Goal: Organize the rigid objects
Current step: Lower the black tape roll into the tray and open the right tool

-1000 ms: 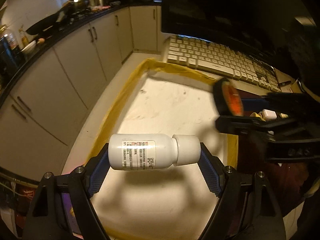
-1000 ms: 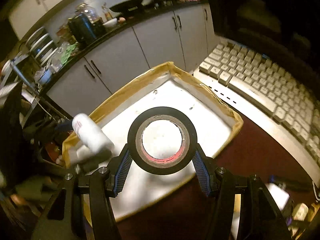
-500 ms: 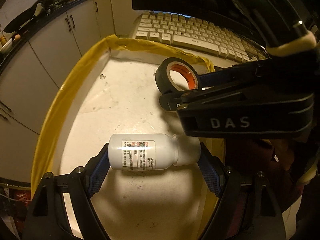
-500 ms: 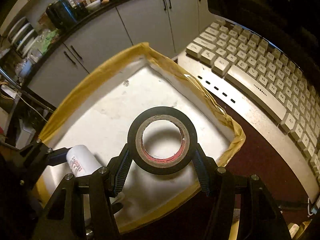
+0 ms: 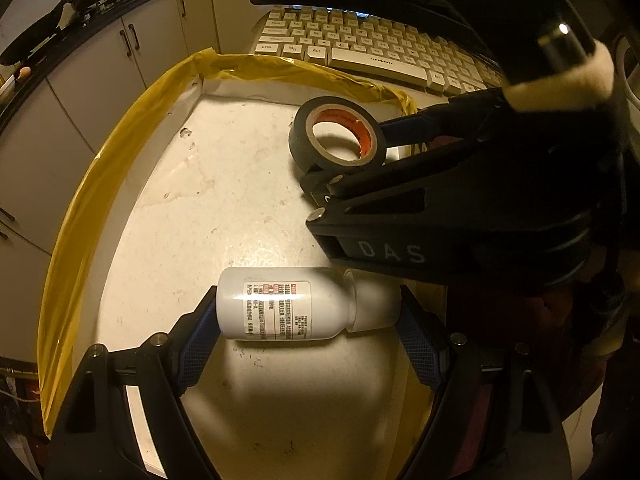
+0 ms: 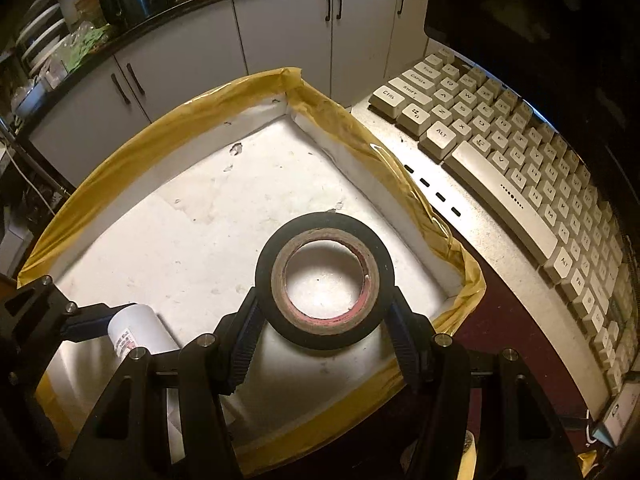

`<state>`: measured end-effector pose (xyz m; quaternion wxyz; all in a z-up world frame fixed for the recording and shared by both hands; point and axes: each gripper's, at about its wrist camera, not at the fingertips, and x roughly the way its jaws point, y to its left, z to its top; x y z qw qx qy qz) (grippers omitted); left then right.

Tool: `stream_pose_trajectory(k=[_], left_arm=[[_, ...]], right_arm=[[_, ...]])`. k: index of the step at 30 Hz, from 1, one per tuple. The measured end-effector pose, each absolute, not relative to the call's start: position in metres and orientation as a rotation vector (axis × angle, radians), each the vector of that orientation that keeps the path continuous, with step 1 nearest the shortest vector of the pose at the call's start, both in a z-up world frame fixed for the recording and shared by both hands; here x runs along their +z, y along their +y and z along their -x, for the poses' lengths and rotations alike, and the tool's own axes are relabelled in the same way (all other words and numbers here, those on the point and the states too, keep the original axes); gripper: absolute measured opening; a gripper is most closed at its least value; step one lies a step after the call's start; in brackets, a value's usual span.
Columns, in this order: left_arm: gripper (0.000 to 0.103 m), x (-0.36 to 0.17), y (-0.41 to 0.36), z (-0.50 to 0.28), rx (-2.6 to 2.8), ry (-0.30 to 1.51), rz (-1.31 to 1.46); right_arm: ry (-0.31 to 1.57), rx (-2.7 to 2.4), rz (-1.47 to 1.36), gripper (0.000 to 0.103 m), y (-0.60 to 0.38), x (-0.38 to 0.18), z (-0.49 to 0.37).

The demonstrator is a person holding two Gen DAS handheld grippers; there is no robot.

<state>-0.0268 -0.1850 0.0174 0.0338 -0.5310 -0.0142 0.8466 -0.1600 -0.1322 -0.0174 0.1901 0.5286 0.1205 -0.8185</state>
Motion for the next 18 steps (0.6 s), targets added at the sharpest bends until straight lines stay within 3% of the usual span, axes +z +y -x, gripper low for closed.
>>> stream_pose_trajectory(k=[18], left_arm=[[0.083,0.015,-0.192,0.018,2.630,-0.138,1.560]], right_arm=[[0.219,-2.389,-1.371,0.060,-0.121,0.000,0.140]])
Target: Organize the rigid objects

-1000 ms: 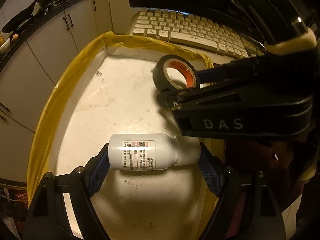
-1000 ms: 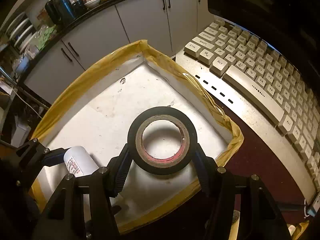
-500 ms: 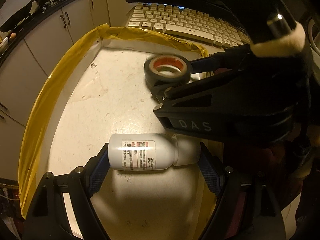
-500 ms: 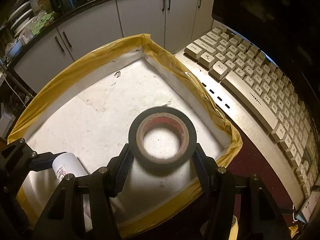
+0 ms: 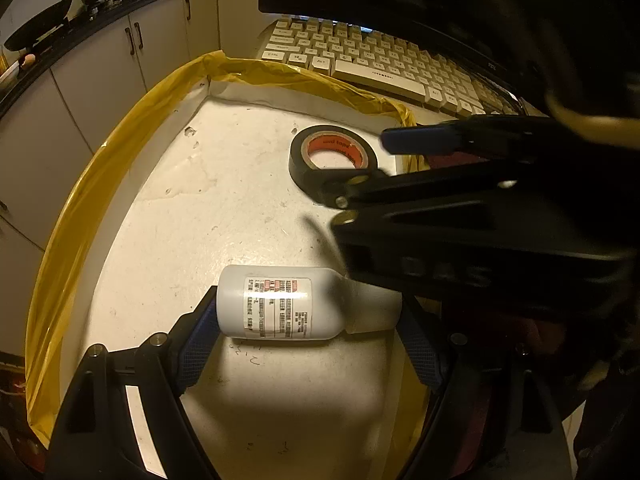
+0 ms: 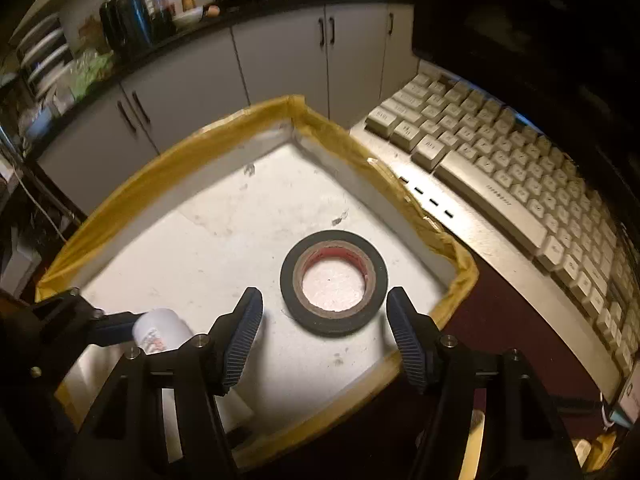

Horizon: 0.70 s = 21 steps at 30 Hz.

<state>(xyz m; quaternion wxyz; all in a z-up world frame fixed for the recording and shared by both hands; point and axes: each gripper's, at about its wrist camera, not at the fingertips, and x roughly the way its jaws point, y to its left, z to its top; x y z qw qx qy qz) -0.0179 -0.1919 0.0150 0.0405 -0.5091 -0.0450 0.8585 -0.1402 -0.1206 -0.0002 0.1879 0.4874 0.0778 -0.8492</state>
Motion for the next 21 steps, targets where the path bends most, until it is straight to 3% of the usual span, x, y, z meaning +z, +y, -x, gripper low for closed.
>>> stream_pose_trajectory(k=[8,14,21], left_arm=[[0.083,0.015,-0.189,0.015,2.681,-0.089,1.568],[0.083,0.015,-0.195,0.013,2.680,-0.194,1.582],[0.083,0.016,-0.195,0.006,2.641,-0.278,1.616]], right_arm=[[0.043,-2.516,-1.301,0.068,-0.091,0.025,0.121],[-0.112,-2.520,-1.285,0.074,-0.067,0.023,0.092],[-0.163,-2.526,-1.269,0.081,-0.051,0.014,0.052]])
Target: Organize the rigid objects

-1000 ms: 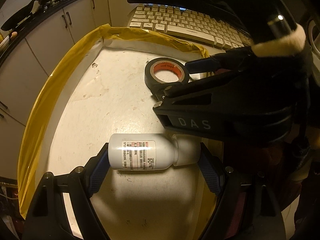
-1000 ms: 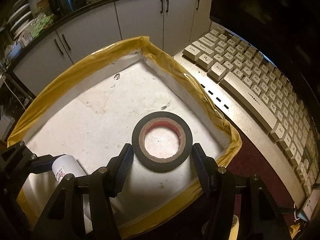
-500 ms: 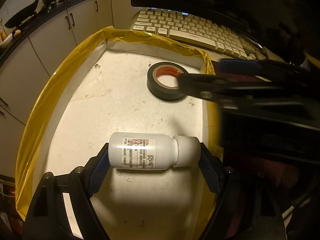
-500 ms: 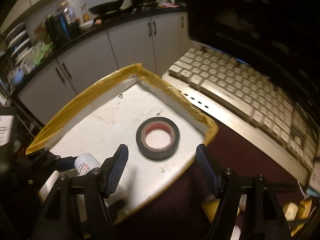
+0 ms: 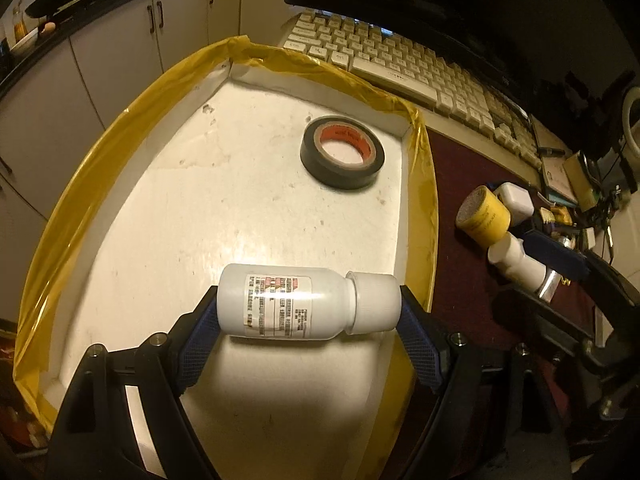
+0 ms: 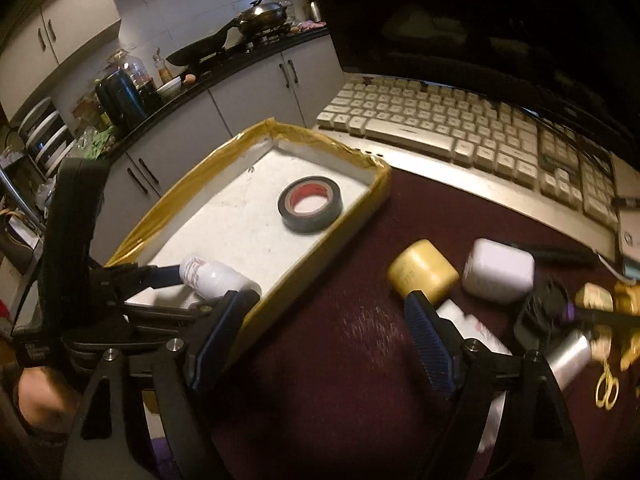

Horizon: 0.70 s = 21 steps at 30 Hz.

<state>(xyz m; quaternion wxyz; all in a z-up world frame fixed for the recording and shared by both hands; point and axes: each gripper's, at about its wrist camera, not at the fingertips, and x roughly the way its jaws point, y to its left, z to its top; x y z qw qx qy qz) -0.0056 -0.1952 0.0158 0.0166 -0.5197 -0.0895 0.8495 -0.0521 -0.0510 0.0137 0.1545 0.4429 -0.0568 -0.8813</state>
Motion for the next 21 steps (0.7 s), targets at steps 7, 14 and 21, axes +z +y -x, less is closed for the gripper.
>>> stream_pose_trajectory(k=[7,14,21], left_arm=[[0.083,0.021,-0.197,-0.003,2.643,-0.345,1.607],[0.084,0.028,-0.197,-0.011,2.663,-0.334,1.597],[0.084,0.052,-0.183,-0.026,2.699,-0.268,1.492]], right_arm=[[-0.226,-2.540,-1.231,0.083,-0.036,0.020,0.032],[-0.299,-2.566,-1.225,0.090,-0.013,0.017,0.011],[-0.387,-2.659,-1.280,0.091,0.037,0.003,-0.022]])
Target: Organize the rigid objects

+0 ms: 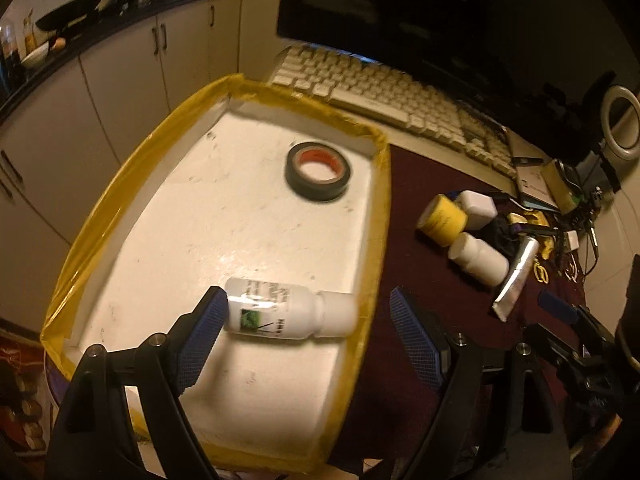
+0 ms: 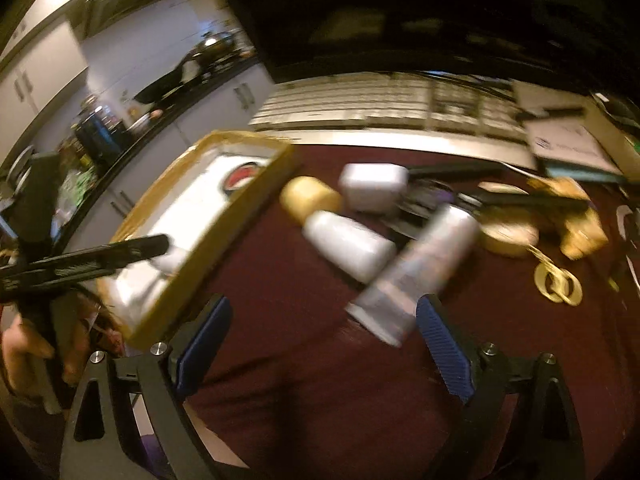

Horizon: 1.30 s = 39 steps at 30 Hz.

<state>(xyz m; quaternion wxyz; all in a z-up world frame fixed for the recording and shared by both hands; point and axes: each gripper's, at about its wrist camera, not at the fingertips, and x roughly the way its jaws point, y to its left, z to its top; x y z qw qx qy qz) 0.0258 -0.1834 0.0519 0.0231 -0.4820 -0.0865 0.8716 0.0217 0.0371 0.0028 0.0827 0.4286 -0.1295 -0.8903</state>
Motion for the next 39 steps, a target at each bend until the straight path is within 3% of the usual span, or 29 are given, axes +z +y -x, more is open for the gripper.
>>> stream_pose_trajectory(k=[23,35,39], left_arm=[[0.084,0.040,-0.085,-0.042,2.475,-0.104,1.470],[0.084,0.031,-0.087,-0.042,2.473,-0.095,1.512],[0.084,0.030,-0.085,-0.040,2.464,-0.092,1.516]], right_arm=[[-0.638,-2.762,-1.284,0.092,0.109,-0.017,-0.059],[-0.824,-2.657,-1.244,0.049,0.104,-0.020,-0.019],[-0.906,-2.618,-1.232,0.048,0.106,-0.023,-0.008]])
